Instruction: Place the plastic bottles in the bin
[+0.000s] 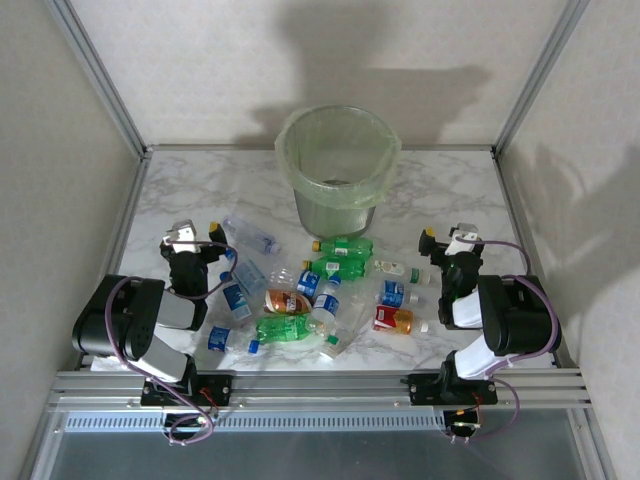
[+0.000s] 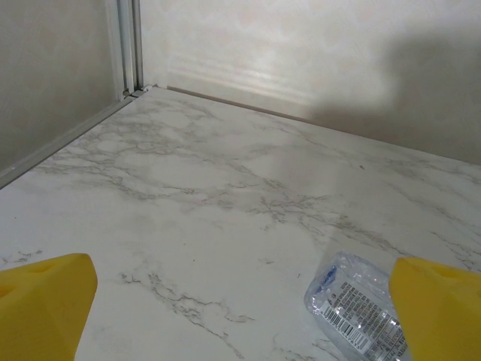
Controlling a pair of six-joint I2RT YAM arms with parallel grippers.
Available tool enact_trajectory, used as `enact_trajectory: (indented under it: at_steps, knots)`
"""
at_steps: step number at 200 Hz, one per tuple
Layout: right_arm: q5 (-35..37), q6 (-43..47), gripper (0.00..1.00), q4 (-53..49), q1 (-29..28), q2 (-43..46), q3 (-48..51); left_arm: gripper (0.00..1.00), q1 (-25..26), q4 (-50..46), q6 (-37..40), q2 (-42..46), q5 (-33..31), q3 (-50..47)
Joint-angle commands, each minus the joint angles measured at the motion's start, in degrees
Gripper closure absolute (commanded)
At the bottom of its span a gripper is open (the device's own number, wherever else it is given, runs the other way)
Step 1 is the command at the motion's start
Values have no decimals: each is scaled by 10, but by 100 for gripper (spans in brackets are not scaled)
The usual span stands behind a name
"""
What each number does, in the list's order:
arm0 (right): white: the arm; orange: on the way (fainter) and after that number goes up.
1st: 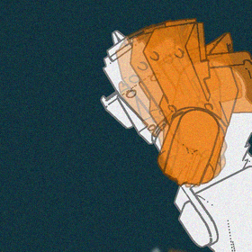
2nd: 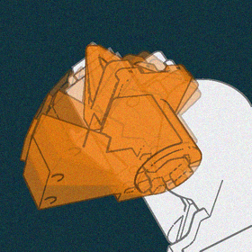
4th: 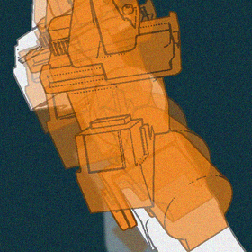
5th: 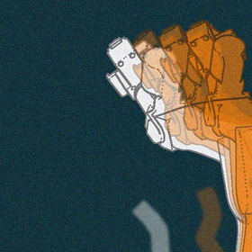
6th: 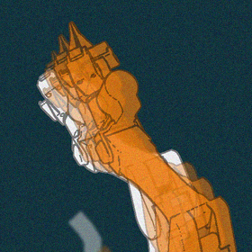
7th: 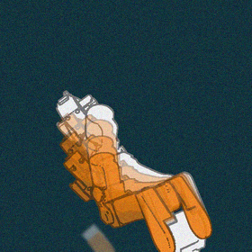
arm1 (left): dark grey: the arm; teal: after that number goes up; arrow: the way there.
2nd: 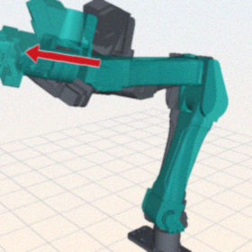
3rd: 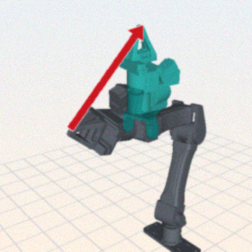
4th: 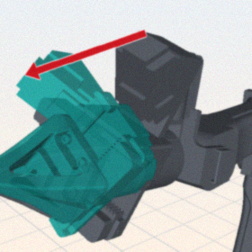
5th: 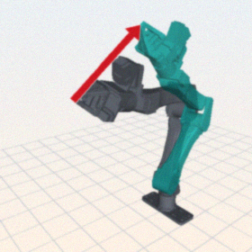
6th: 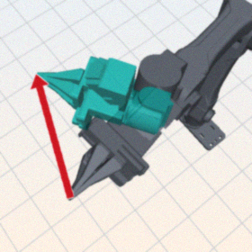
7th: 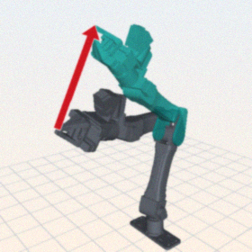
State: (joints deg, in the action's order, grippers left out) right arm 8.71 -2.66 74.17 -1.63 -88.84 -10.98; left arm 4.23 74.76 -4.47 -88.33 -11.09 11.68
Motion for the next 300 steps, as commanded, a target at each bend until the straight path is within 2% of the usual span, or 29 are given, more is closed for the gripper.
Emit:
enact_trajectory:
  at_steps: [1, 21, 36, 42, 48, 61, 67, 72, 84, 97, 110, 133, 156, 186, 204, 218, 248, 300]
  knots:
    - [-8, 6, 1, 12, 1, 1, -10, 1, -5, 3, 0, 1, 7, 8]
    - [-5, 5, 1, 12, 1, 1, -10, 1, -5, 1, -1, 1, 6, 9]
    - [63, -16, 1, -31, -1, 38, -24, 1, -2, 8, 1, 1, -5, 9]
    - [104, -25, 1, -109, -4, 77, -57, 1, 2, -22, -4, 18, -44, 20]
    - [145, -52, 1, -211, -7, 121, -103, 1, 7, -99, -16, 53, -89, 45]
    - [238, -232, 1, -520, -3, 196, -244, 0, -2, -256, -59, 126, -149, 116]
    - [238, -297, 1, -657, -1, 215, -308, 1, -9, -313, -94, 152, -168, 145]
    - [226, -318, 1, -732, -1, 225, -346, 0, -15, -368, -132, 172, -176, 173]
    - [202, -339, 1, -790, -2, 243, -351, 2, -19, -521, -227, 201, -194, 250]
    - [157, -375, 1, -825, 7, 261, -339, 7, -16, -667, -312, 203, -172, 320]
    - [111, -369, 1, -865, -6, 246, -361, 11, -5, -752, -383, 200, -127, 348]
    - [175, -376, 1, -1051, -88, 163, -489, 14, 15, -863, -459, 185, -52, 371]
    - [209, -399, 1, -1170, -150, 113, -589, 10, 22, -930, -502, 169, 24, 392]
    - [186, -398, 2, -1209, -212, 90, -651, 11, 32, -957, -527, 126, 83, 435]
    - [213, -394, 6, -1230, -271, 75, -688, 13, 34, -967, -511, 75, 88, 477]
    - [207, -393, 9, -1238, -299, 65, -714, 14, 34, -981, -503, 35, 89, 508]
    - [182, -395, 13, -1226, -339, 80, -729, 16, 33, -989, -500, -29, 101, 540]
    - [150, -378, 12, -1174, -405, 129, -718, 17, 33, -992, -497, -127, 133, 587]
